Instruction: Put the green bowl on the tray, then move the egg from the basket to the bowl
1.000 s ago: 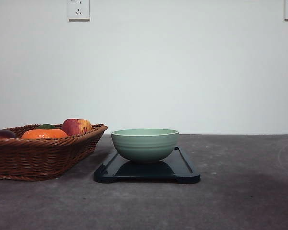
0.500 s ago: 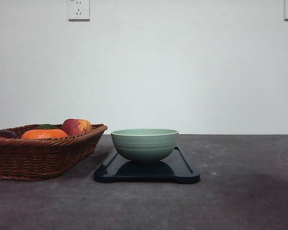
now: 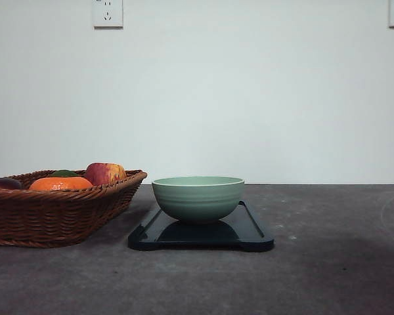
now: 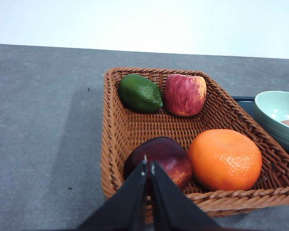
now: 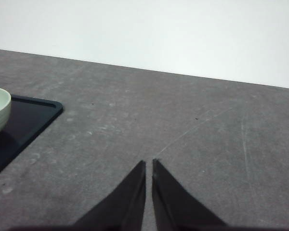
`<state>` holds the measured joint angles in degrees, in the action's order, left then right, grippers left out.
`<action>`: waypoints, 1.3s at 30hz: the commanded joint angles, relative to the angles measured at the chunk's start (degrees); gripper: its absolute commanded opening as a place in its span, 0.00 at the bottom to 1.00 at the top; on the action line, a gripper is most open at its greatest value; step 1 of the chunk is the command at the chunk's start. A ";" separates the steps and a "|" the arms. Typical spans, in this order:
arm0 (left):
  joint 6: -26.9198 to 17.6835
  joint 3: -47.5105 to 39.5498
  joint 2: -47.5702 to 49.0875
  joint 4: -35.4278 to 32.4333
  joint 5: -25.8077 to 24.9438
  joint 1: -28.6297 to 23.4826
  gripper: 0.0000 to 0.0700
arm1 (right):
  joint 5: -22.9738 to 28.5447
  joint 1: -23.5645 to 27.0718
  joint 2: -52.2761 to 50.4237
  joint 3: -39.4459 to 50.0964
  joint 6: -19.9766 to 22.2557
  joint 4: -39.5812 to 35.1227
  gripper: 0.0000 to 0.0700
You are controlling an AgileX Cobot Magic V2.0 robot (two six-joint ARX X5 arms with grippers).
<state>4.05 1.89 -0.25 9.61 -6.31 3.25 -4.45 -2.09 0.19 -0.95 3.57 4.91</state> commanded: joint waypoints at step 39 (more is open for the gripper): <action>-0.42 -1.11 0.07 -0.61 0.00 -0.02 0.00 | 0.00 -0.02 0.02 0.26 -0.83 -0.65 0.03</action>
<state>4.05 1.87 -0.25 9.61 -6.31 3.25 -4.45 -2.09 0.19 -0.95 3.57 4.89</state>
